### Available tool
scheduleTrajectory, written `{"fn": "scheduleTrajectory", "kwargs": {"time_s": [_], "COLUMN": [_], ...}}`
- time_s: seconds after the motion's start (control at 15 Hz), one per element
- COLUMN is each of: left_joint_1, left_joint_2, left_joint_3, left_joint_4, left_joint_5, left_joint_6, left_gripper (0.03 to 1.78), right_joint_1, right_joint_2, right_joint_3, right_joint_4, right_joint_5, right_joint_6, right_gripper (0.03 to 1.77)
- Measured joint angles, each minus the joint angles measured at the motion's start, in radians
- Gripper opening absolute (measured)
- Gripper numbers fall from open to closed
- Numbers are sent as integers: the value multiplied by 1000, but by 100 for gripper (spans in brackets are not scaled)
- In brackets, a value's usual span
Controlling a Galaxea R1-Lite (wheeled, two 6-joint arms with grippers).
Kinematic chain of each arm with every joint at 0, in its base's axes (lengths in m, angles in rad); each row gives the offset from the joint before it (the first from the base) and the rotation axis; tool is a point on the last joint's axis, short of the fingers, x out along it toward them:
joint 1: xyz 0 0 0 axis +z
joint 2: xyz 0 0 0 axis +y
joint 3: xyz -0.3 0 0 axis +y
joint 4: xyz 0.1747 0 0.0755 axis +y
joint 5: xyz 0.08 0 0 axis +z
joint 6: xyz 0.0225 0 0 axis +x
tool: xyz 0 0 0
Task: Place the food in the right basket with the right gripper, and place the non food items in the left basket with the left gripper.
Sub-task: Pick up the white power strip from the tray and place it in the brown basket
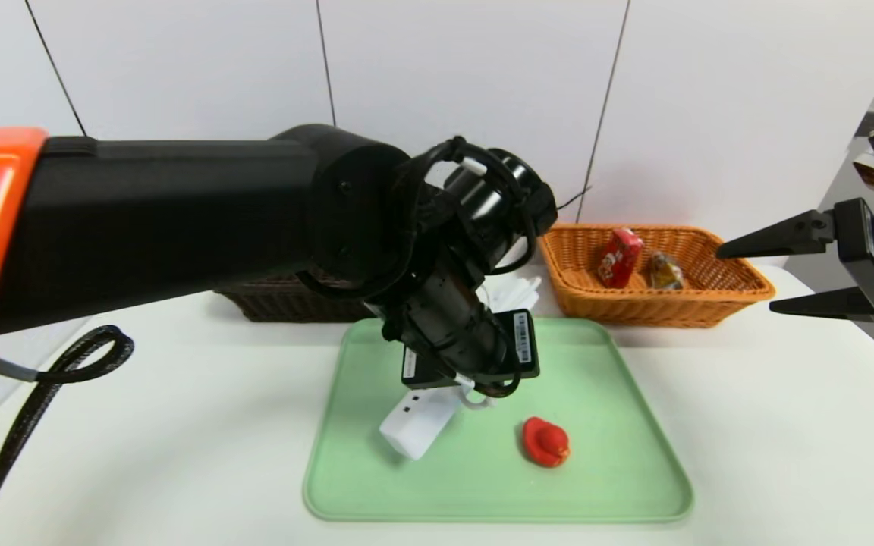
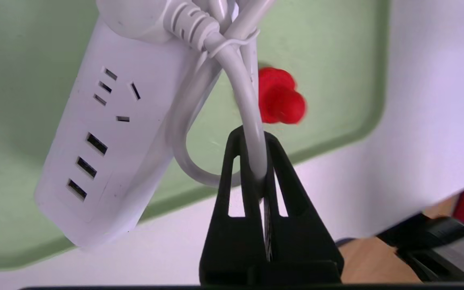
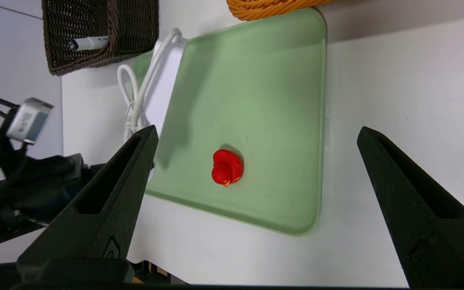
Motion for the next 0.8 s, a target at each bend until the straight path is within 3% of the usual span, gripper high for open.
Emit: {"fn": "scheduleTrajectory", "kwargs": {"time_s": [0.27, 0.47, 0.8], "left_joint_1": [-3, -6, 28], "left_joint_2": [-117, -223, -367], "left_joint_3": [-1, -1, 62], "left_joint_4": [-80, -137, -129], "left_joint_5": [-133, -196, -151], "left_joint_6": [10, 84, 383], "left_gripper": [8, 8, 8], "right_joint_1": [0, 0, -8], "right_joint_2": [8, 16, 27], "right_joint_3": [2, 3, 1], "right_joint_4": [0, -1, -6], "right_joint_5": [-1, -3, -22], "right_joint_6": [2, 2, 1], "right_gripper": [171, 171, 171]}}
